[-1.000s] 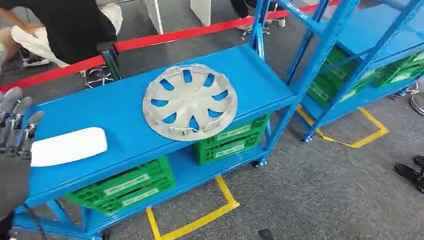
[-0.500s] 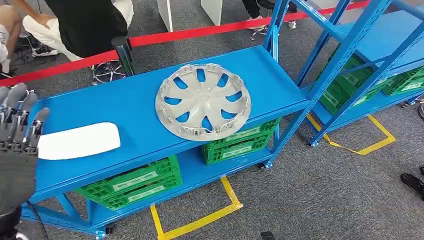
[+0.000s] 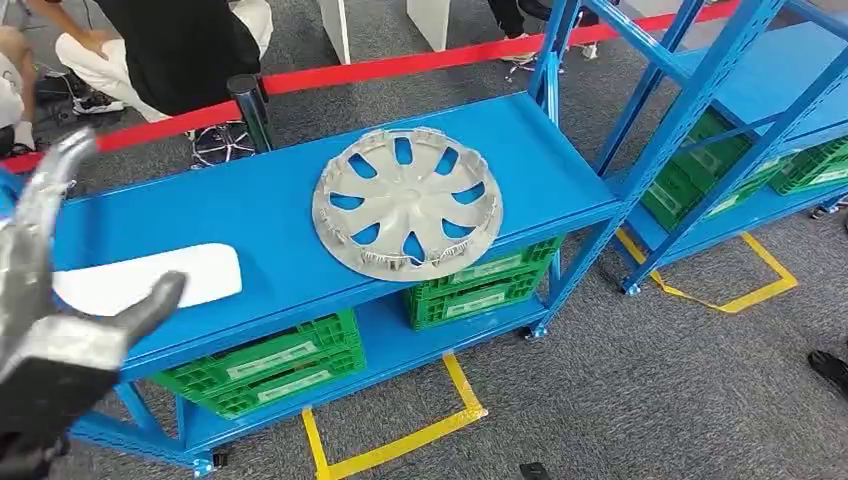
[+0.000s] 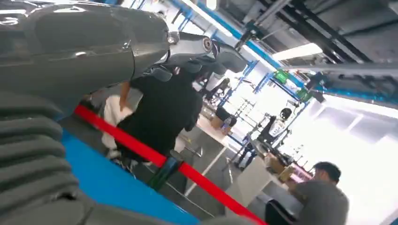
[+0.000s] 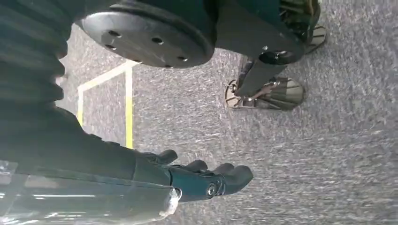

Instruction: Take the parts from the cabinet and place them on the table.

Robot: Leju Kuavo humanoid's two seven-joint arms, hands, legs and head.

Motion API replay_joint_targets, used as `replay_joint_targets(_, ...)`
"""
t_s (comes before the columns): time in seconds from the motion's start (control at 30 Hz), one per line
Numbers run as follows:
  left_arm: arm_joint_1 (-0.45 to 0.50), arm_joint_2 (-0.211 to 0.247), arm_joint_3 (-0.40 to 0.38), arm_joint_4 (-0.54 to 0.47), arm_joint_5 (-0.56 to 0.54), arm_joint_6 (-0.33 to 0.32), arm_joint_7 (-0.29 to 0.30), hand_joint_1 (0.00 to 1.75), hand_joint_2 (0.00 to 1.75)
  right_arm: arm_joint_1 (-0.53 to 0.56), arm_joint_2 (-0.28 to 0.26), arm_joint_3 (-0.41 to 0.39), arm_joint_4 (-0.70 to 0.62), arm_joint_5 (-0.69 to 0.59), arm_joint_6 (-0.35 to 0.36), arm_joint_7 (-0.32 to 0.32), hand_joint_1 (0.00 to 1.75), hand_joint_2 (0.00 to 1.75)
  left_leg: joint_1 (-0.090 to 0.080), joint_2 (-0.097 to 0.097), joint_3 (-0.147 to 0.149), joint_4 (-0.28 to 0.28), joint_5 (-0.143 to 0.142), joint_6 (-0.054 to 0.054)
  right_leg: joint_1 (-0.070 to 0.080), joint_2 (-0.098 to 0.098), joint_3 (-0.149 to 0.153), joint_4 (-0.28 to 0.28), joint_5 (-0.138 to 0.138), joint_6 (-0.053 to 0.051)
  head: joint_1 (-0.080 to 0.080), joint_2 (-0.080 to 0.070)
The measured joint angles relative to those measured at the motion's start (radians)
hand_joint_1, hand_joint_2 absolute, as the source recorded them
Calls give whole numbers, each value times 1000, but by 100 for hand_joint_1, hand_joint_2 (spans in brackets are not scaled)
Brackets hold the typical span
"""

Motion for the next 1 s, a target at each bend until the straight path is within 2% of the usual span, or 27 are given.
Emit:
replay_joint_targets(0.27, -182, -55, -162, 210, -20, -166, 26, 0, 175, -4, 0, 38, 0, 23, 15, 2, 0, 175, 0, -7, 0, 0, 1, -1, 0, -3, 1, 0, 0, 0, 1, 0)
replay_joint_targets(0.5, -263, -94, -260, 402, 18, -238, 37, 0, 175, -6, 0, 64, 0, 31, 21, 13, 0, 175, -1, -5, 0, 0, 1, -1, -1, -3, 1, 0, 0, 0, 1, 0)
replay_joint_targets(0.67, -286, -98, -299, 490, 103, -287, 67, 0, 175, -6, 0, 73, 0, 26, 23, 19, 0, 175, -1, 1, 0, -1, 1, -1, 0, -3, 1, 0, 0, 0, 1, 0)
replay_joint_targets(0.77, -293, -91, -314, 520, 169, -313, 90, 0, 175, -4, 0, 83, 0, 20, 23, 22, 0, 175, -1, 7, 0, -1, 1, -1, 0, 0, 1, 0, 0, 0, 0, 0)
replay_joint_targets(1.0, -314, -69, -337, 559, 234, -338, 122, 0, 175, -3, 0, 90, 0, 15, 22, 23, 0, 175, -1, 15, 0, -2, 1, -1, 0, 5, 1, 0, 0, 1, 0, 0)
